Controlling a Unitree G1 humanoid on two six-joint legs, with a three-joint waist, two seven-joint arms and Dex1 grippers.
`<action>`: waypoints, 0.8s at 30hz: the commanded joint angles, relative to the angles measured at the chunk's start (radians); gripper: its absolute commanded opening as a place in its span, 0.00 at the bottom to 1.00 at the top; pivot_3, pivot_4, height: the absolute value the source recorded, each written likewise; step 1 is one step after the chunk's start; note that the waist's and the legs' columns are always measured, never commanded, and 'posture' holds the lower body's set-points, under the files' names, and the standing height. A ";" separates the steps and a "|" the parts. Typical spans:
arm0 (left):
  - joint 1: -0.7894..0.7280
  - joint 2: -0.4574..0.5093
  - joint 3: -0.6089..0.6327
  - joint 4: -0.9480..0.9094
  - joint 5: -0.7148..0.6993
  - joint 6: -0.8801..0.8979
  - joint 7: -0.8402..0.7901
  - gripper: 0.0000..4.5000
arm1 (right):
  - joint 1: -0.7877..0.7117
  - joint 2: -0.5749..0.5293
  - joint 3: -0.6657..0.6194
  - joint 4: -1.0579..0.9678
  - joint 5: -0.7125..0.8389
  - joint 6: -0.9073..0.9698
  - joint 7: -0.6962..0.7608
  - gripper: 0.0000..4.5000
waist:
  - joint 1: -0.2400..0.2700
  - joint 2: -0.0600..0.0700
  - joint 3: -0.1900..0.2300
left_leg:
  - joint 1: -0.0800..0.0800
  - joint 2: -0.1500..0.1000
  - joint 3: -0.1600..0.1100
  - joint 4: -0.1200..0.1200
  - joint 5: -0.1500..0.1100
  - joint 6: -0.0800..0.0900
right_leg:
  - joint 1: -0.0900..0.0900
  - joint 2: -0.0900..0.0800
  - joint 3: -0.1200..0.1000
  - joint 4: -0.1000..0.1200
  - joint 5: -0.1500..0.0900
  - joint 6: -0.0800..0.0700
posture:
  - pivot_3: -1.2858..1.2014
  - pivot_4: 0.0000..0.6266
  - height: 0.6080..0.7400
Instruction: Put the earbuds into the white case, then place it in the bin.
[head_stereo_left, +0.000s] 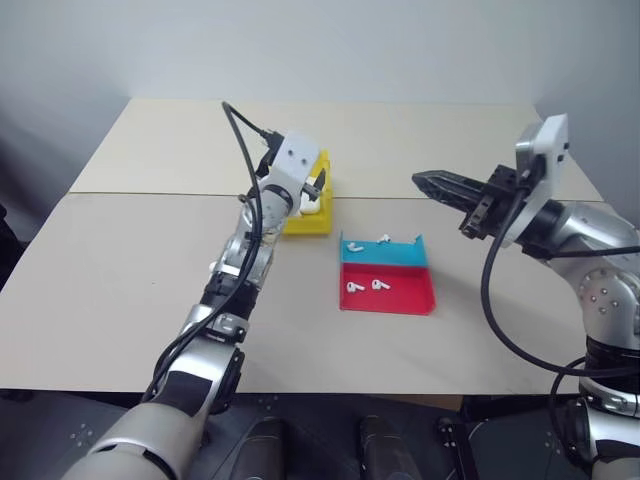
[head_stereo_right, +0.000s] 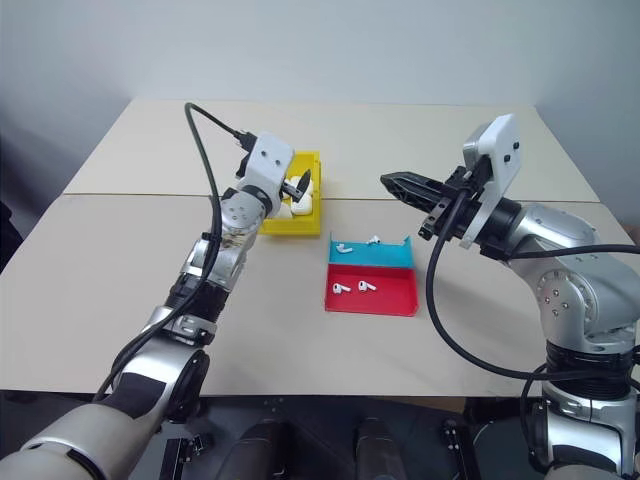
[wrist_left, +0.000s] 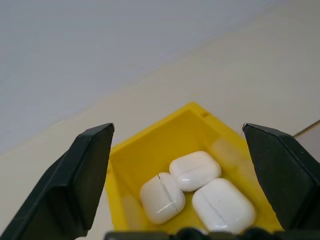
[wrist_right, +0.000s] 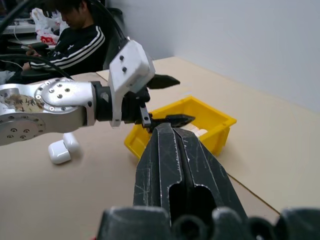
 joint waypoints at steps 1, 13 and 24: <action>0.089 0.067 0.080 -0.235 -0.191 0.039 -0.210 0.99 | 0.069 -0.094 -0.032 -0.055 -0.034 -0.038 0.072 0.00 | 0.000 0.000 0.000 | 0.000 0.000 0.000 -0.001 0.000 0.000 | 0.000 0.000 0.000 0.000 0.000 0.000 | 0.52 0.24 1.00; 0.586 0.590 0.319 -0.734 -0.661 0.278 -0.819 0.99 | 0.487 -0.386 -0.326 0.154 -0.249 -0.543 0.575 0.00 | -0.001 0.000 0.000 | 0.010 0.002 0.003 0.001 0.001 0.001 | 0.010 0.001 0.001 -0.001 0.001 0.000 | 0.52 0.24 1.00; 0.775 0.857 0.456 -0.701 -0.720 0.267 -1.097 0.99 | 0.640 -0.458 -0.535 0.304 -0.284 -0.754 0.824 0.00 | -0.005 0.000 0.000 | 0.024 0.004 0.007 -0.004 0.000 0.001 | 0.022 0.001 0.001 -0.005 -0.007 0.005 | 0.52 0.24 1.00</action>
